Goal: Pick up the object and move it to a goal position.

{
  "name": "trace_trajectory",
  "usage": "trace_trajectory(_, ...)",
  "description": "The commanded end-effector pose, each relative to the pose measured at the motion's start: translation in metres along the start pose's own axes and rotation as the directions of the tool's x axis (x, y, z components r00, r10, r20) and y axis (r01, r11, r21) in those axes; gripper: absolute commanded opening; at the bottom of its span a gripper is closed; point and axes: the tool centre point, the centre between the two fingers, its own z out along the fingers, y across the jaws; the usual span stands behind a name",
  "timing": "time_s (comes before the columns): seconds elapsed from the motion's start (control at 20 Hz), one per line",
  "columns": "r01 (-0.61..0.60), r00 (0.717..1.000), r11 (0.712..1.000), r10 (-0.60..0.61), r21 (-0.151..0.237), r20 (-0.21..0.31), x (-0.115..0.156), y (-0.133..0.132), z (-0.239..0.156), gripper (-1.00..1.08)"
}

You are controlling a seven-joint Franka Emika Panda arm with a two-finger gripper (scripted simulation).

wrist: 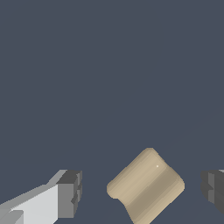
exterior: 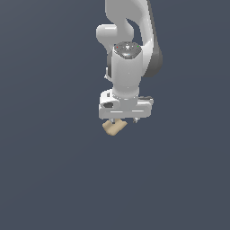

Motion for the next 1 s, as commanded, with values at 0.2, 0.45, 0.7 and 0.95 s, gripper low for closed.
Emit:
trace_trajectory(0.2, 0.001, 1.000, 1.000, -0.001, 0.005, -0.004, 0.001, 0.002, -0.001, 0.68)
trace_trajectory(0.45, 0.005, 1.000, 1.000, -0.005, 0.010, -0.010, 0.003, 0.003, -0.003, 0.68)
trace_trajectory(0.7, -0.006, 1.000, 1.000, 0.006, 0.001, 0.003, 0.001, 0.002, 0.001, 0.68)
trace_trajectory(0.95, -0.032, 0.999, 0.999, 0.033, -0.021, 0.032, -0.002, 0.000, 0.010, 0.68)
